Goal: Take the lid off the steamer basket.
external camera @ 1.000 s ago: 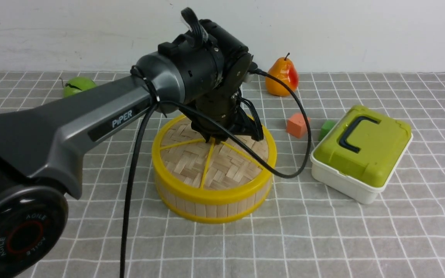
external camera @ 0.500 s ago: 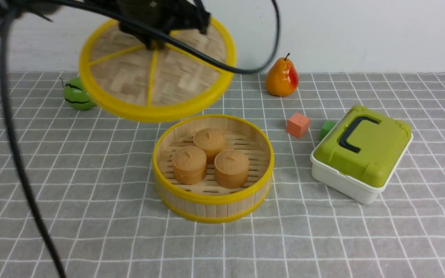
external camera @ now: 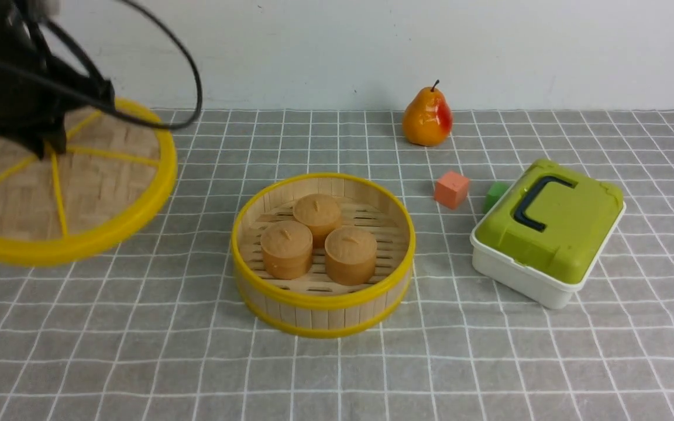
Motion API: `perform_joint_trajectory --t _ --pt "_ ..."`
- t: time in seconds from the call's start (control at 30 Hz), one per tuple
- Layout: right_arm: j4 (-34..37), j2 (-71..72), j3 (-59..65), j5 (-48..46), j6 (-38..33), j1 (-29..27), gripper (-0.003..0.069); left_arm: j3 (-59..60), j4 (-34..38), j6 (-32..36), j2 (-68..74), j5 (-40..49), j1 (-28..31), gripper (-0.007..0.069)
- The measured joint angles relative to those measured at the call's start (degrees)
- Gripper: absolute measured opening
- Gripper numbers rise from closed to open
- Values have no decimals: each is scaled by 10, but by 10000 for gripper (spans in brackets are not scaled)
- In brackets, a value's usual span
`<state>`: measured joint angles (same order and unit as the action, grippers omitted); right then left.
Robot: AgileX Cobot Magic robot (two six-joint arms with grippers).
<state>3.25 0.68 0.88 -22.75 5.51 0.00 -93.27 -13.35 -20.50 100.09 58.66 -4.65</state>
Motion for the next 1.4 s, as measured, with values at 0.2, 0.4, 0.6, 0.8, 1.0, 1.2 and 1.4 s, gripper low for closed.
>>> perform_joint_trajectory --t 0.2,0.4,0.6,0.8,1.0,1.2,1.4 --pt "0 0 0 0 0 0 243 119 16 -24 53 -129 5 108" --pt "0 0 0 0 0 0 243 122 -3 -92 110 -180 5 108" --pt "0 0 0 0 0 0 243 122 -10 -106 119 -204 5 146" --pt "0 0 0 0 0 0 243 122 -8 -106 78 -214 5 298" --pt "0 0 0 0 0 0 243 149 22 -97 -69 -220 5 306" --pt "0 0 0 0 0 0 242 270 76 -78 -325 -299 5 163" --pt "0 0 0 0 0 0 242 461 85 -77 -540 -347 5 74"
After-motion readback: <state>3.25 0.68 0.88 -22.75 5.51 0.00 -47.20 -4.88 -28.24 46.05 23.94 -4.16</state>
